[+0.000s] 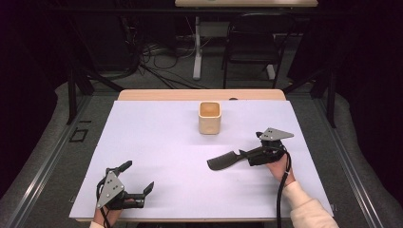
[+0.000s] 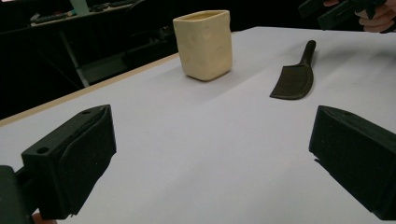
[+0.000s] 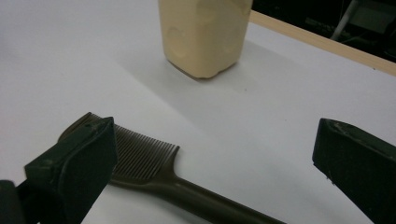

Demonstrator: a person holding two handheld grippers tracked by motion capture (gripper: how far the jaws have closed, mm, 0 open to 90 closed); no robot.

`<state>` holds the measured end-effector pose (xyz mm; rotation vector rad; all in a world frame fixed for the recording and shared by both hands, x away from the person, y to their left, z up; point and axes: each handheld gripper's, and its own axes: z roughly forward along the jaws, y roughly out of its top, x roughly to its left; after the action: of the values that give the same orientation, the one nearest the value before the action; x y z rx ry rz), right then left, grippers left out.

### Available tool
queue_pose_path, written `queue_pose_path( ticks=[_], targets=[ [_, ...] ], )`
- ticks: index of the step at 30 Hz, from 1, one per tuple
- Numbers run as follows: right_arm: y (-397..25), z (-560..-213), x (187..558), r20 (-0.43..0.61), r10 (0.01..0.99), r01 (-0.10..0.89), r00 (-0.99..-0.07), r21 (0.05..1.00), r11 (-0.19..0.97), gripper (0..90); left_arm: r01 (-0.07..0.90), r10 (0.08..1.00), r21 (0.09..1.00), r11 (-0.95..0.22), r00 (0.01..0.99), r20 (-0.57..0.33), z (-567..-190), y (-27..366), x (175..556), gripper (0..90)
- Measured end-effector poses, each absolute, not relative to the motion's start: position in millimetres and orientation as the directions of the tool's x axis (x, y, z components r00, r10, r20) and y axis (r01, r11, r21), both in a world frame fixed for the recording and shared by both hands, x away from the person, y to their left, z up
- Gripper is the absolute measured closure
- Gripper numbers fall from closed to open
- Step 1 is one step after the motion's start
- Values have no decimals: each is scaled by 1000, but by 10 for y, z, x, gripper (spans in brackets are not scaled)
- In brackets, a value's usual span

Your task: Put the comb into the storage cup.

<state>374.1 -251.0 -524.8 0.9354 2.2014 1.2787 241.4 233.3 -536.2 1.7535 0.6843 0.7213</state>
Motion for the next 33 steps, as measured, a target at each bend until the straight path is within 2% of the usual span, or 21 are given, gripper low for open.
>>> queue_pose_path(
  ticks=[7,11,13,14,15,17,18,19,23,27,33],
  targets=[
    [-2615,-5277,3859,-14,769,378,-639,865,329,7,101,743,958,-268,654,139,-5363,2328,2419,6],
    [-2657,-5308,3932,-18,791,395,-611,859,325,106,102,744,958,-268,653,138,-5364,2329,2419,6],
    [-2667,-5322,3962,-16,795,409,-606,851,329,179,107,748,959,-263,651,133,-5366,2330,2421,6],
    [-2667,-5331,3973,-25,803,418,-595,843,337,244,107,748,959,-263,650,133,-5366,2330,2420,6],
    [-2667,-5331,3973,-25,803,418,-595,843,337,244,107,748,959,-263,650,133,-5366,2330,2420,7],
    [-2677,-5360,3994,-44,792,428,-608,823,374,514,107,749,959,-264,649,133,-5365,2330,2418,7],
    [-2677,-5360,3994,-44,792,428,-608,823,374,514,107,749,959,-264,649,133,-5365,2330,2418,7],
    [-2679,-5377,3995,-70,776,430,-627,799,420,604,109,750,959,-263,648,132,-5365,2330,2420,7],
    [-2703,-5413,4001,-91,772,441,-629,776,452,777,108,747,958,-266,652,134,-5363,2326,2420,8],
    [-2715,-5438,4006,-115,784,452,-610,761,464,849,109,751,960,-259,648,129,-5364,2334,2421,8],
    [-2726,-5477,4017,-167,782,460,-601,728,509,889,111,750,959,-259,649,128,-5364,2332,2422,10]
  ],
)
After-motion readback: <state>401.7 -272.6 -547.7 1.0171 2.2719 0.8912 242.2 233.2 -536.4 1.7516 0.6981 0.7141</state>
